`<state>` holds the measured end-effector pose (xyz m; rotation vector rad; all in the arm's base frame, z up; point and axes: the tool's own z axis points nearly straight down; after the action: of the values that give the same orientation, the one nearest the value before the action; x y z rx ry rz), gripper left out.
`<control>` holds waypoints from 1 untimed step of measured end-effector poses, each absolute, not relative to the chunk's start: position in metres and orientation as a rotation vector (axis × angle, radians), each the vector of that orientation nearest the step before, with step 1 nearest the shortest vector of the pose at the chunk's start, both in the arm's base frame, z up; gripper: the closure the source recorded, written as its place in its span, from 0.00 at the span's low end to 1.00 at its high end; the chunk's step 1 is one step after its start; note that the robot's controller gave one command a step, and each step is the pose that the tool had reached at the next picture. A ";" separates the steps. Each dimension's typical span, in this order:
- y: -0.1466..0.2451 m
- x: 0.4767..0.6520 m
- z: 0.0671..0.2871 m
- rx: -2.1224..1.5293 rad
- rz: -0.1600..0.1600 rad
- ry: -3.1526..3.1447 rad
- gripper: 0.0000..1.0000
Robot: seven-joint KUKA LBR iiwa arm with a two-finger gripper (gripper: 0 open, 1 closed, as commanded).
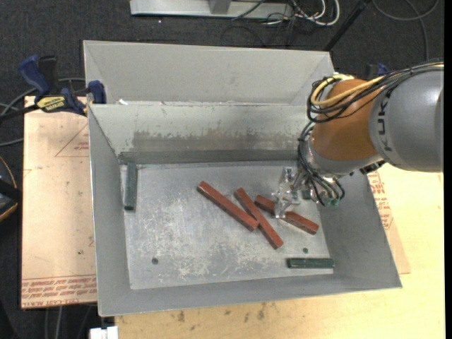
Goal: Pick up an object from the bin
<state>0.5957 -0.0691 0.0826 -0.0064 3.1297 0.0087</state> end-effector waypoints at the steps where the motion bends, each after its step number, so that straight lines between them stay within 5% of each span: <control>1: -0.070 0.598 0.085 -0.011 0.004 3.121 1.00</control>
Offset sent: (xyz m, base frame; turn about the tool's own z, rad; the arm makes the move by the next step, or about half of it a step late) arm -0.0151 -0.0021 0.1716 -0.0665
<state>0.5979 -0.0698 0.0854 -0.0110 3.1213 0.0043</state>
